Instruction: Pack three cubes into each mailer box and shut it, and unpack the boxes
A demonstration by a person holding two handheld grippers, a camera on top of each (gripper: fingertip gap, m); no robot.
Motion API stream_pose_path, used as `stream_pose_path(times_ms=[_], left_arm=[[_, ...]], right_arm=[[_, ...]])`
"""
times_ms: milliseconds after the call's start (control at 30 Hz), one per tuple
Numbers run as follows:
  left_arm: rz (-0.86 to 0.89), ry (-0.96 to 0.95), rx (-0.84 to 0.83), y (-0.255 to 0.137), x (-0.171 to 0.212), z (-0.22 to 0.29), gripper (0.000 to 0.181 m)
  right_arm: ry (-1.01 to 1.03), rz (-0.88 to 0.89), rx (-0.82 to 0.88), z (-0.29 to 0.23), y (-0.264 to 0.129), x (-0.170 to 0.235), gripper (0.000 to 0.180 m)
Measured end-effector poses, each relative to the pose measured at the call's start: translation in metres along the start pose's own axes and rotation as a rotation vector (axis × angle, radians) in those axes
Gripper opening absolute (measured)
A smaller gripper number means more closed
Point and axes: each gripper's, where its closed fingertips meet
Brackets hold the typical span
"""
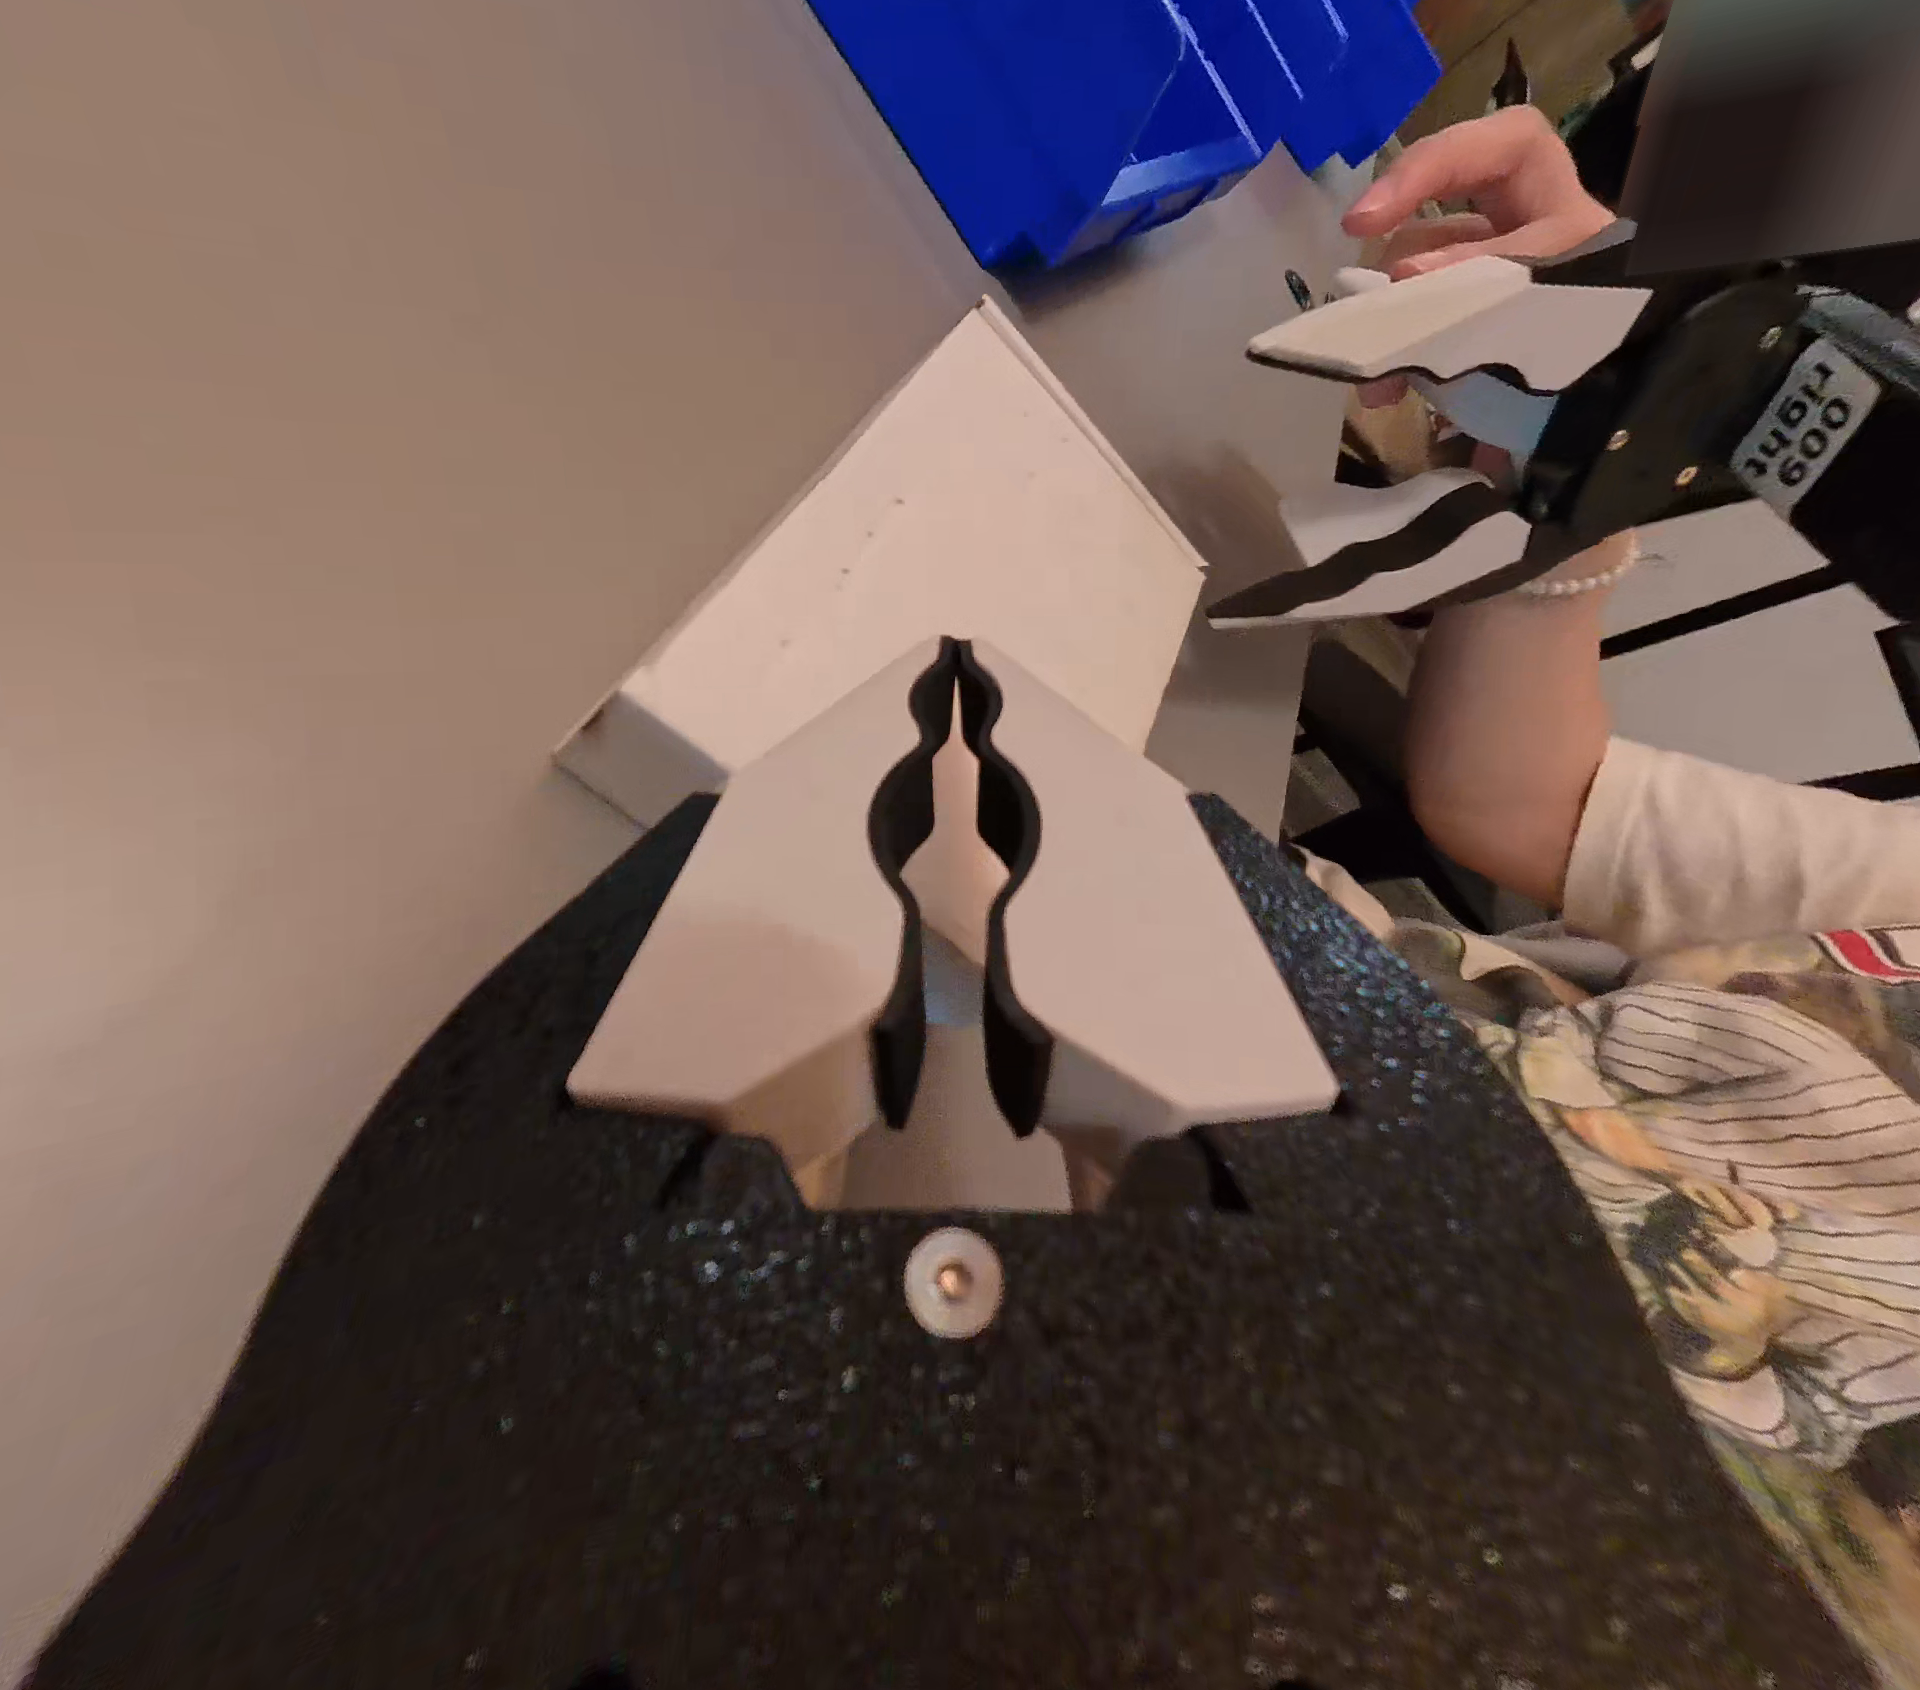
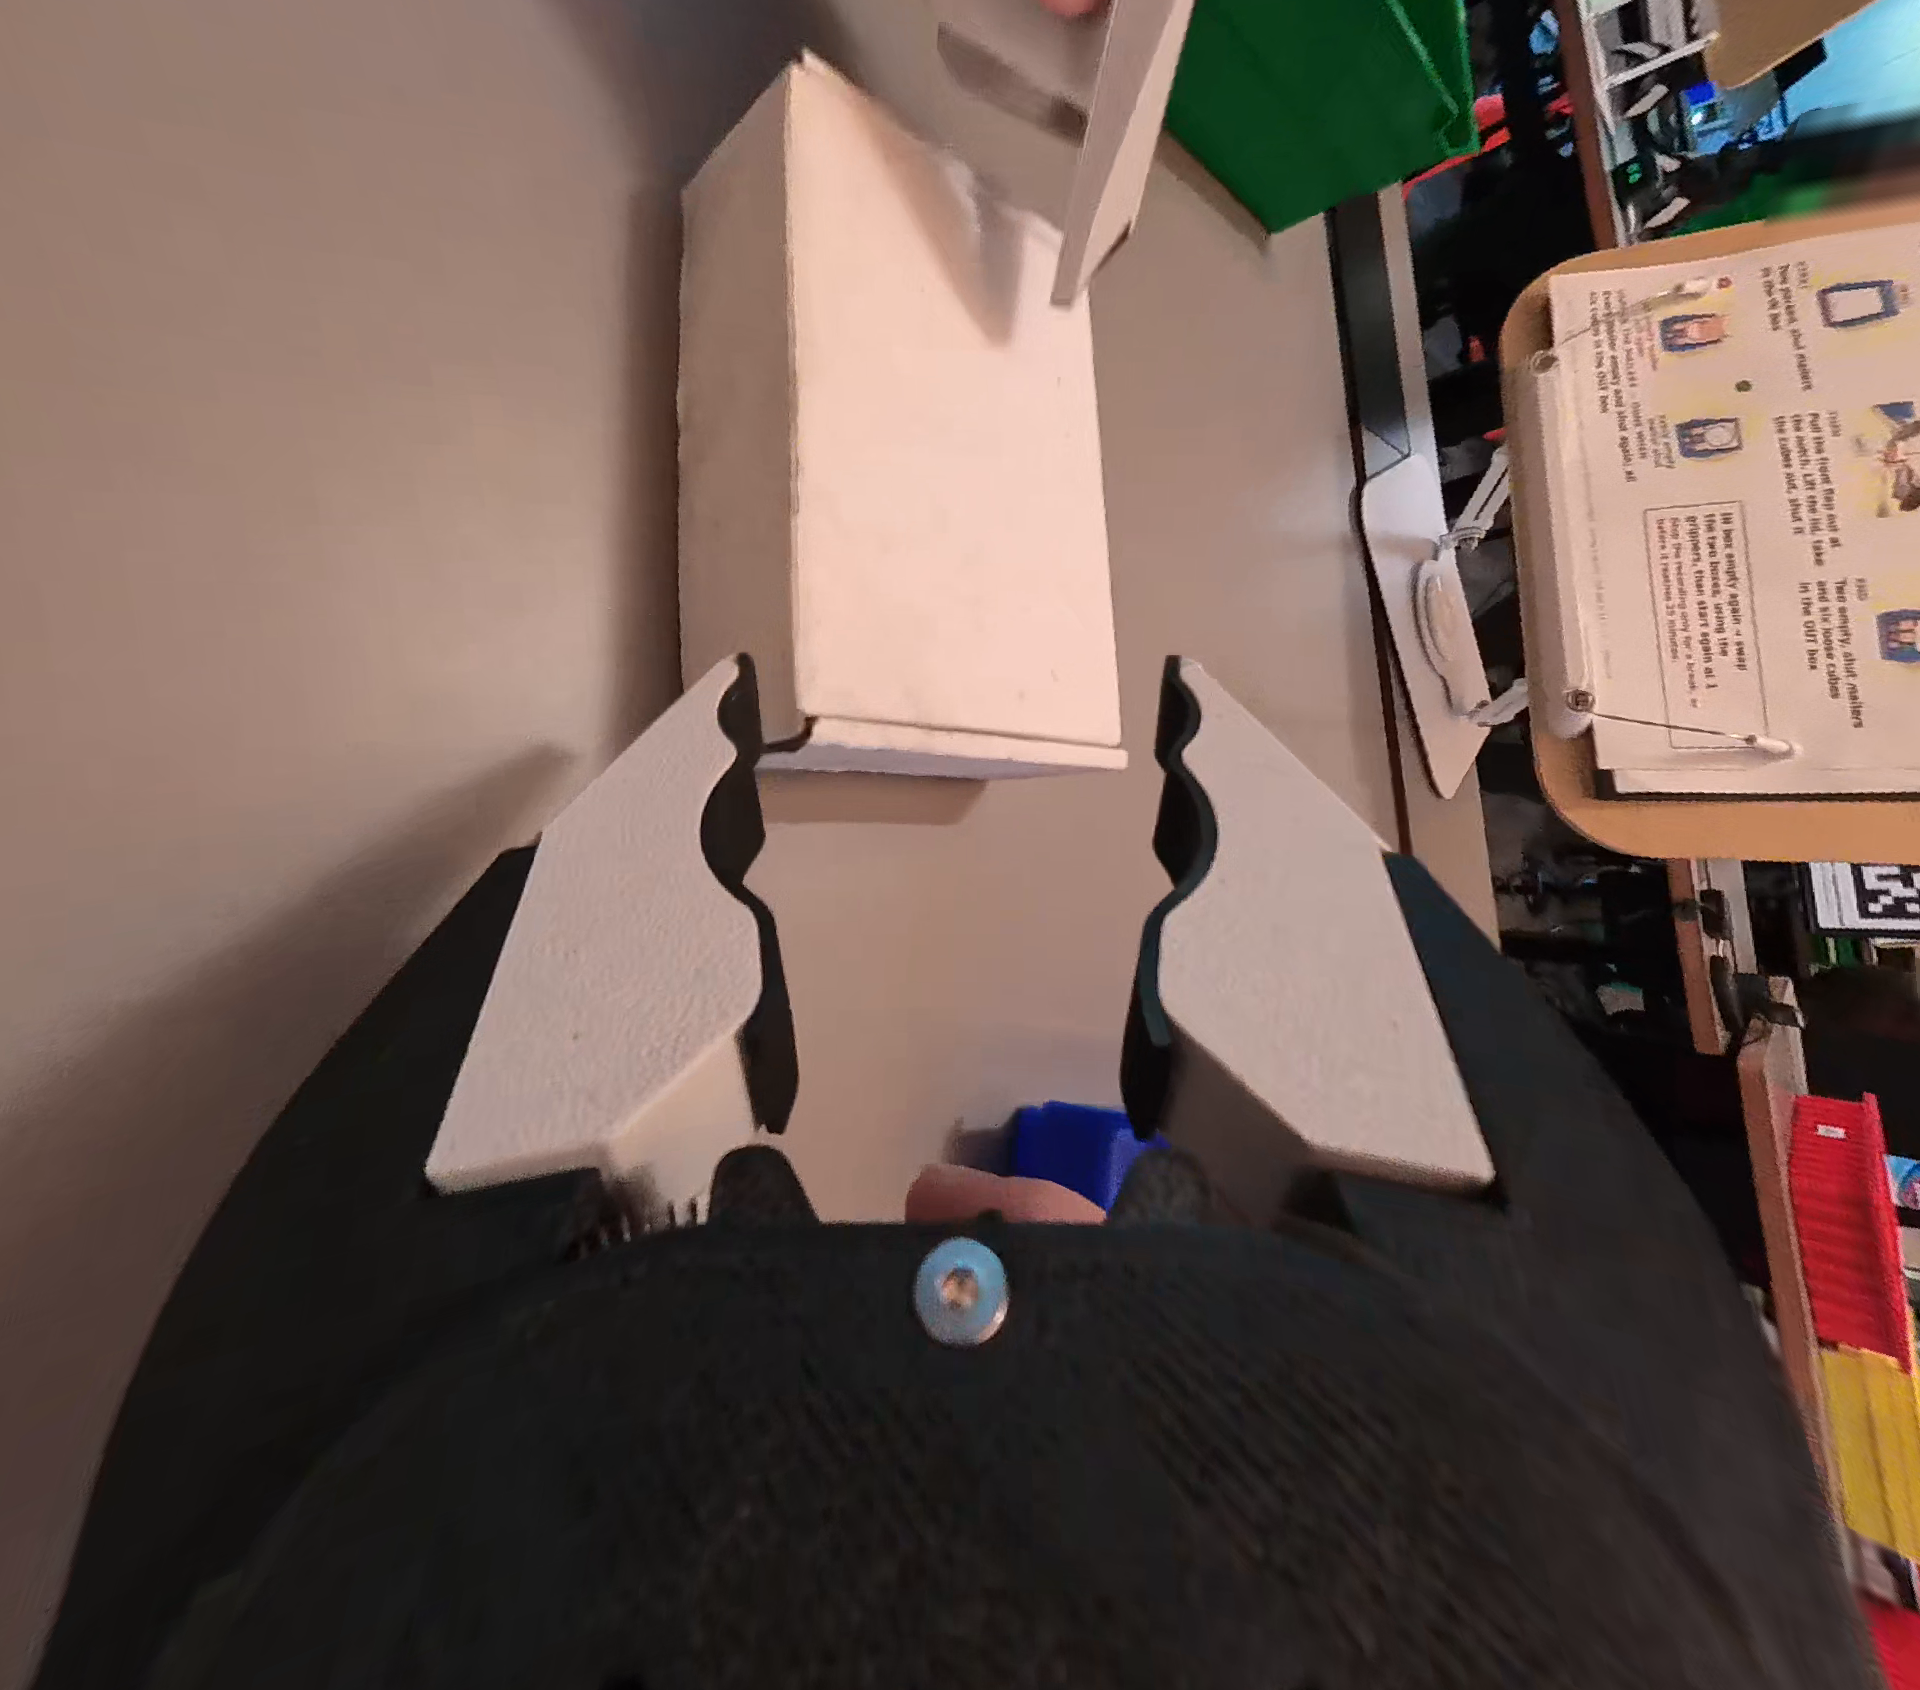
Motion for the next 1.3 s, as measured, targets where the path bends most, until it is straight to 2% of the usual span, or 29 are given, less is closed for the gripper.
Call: stream_pose_path(times_ms=[200,367,467,633,800,967,1100,1200,1300], left_arm=[[0.036,-0.138,0.046,-0.007,0.0,-0.008,0.0],[-0.002,-0.121,0.042,0.01,-0.008,-0.009,0.0],[-0.042,-0.101,-0.018,0.023,-0.011,-0.018,0.0],[-0.027,-0.129,-0.033,0.028,-0.019,-0.024,0.0],[-0.051,-0.228,0.035,0.029,-0.024,-0.029,0.0],[-0.066,-0.255,0.053,0.029,-0.028,-0.033,0.0],[-0.031,-0.132,-0.015,0.021,-0.027,-0.032,0.0],[0.062,-0.175,0.003,0.002,-0.031,-0.021,0.0],[0.049,-0.21,-0.035,-0.003,-0.014,-0.026,0.0]], right_arm=[[0.008,-0.039,-0.007,-0.002,0.002,0.009,0.077],[-0.018,-0.062,-0.036,-0.008,0.012,0.008,0.076],[-0.031,-0.09,-0.034,-0.008,0.016,0.009,0.077],[-0.015,-0.041,-0.034,-0.008,0.021,0.003,0.094],[-0.083,-0.191,0.009,-0.003,0.034,0.028,0.099],[-0.158,-0.25,0.068,0.006,0.037,0.034,0.094],[-0.125,-0.218,0.088,0.01,0.029,0.032,0.094],[-0.091,-0.208,0.106,0.014,0.02,0.037,0.094],[-0.055,-0.2,0.126,0.019,0.012,0.044,0.094]])
Point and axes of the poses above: each gripper's, where its closed fingertips meet, y out along the fingers, x out of its underside, z = x × y across the jaws, and after that the axes turned 14 degrees about -x, right-handed
